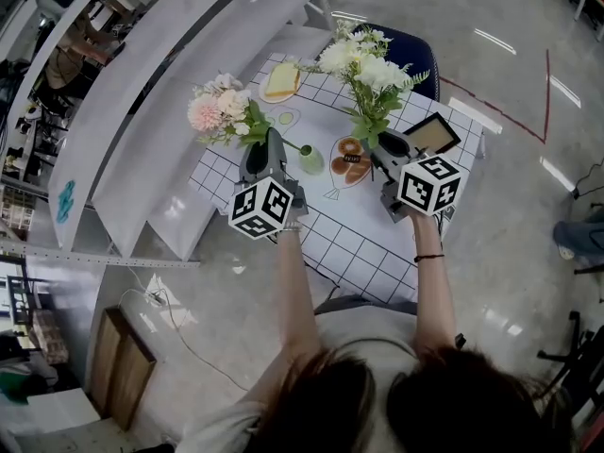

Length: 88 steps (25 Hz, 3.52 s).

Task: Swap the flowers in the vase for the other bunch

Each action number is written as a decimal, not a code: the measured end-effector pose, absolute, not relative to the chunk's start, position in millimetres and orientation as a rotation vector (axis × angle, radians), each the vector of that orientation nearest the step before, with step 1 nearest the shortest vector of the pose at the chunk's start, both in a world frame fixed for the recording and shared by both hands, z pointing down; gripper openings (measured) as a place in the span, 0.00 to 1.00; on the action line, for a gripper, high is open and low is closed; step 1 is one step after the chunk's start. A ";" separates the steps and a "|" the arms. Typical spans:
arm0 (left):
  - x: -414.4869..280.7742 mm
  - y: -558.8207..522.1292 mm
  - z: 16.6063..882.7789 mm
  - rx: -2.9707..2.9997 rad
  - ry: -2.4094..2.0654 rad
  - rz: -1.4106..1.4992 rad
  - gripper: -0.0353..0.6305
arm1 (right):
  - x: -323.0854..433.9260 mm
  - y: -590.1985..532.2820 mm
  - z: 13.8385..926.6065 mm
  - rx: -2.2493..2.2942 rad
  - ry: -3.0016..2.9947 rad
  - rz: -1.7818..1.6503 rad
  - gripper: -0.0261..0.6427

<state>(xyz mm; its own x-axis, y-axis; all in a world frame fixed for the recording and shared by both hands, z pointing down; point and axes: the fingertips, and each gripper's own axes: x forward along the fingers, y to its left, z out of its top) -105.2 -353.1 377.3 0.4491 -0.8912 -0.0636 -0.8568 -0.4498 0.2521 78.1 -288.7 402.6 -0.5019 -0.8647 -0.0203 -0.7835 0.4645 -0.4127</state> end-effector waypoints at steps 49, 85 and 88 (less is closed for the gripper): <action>-150.4 -293.2 415.1 2.354 -1.650 -0.212 0.17 | 56.4 -267.7 394.1 -1.290 2.554 -0.536 0.12; -146.7 -240.4 403.1 2.378 -1.658 -0.211 0.17 | 47.7 -265.7 354.4 -1.288 2.538 -0.405 0.12; -150.1 -248.2 405.3 2.376 -1.643 -0.205 0.17 | 46.5 -274.6 352.1 -1.309 2.528 -0.400 0.12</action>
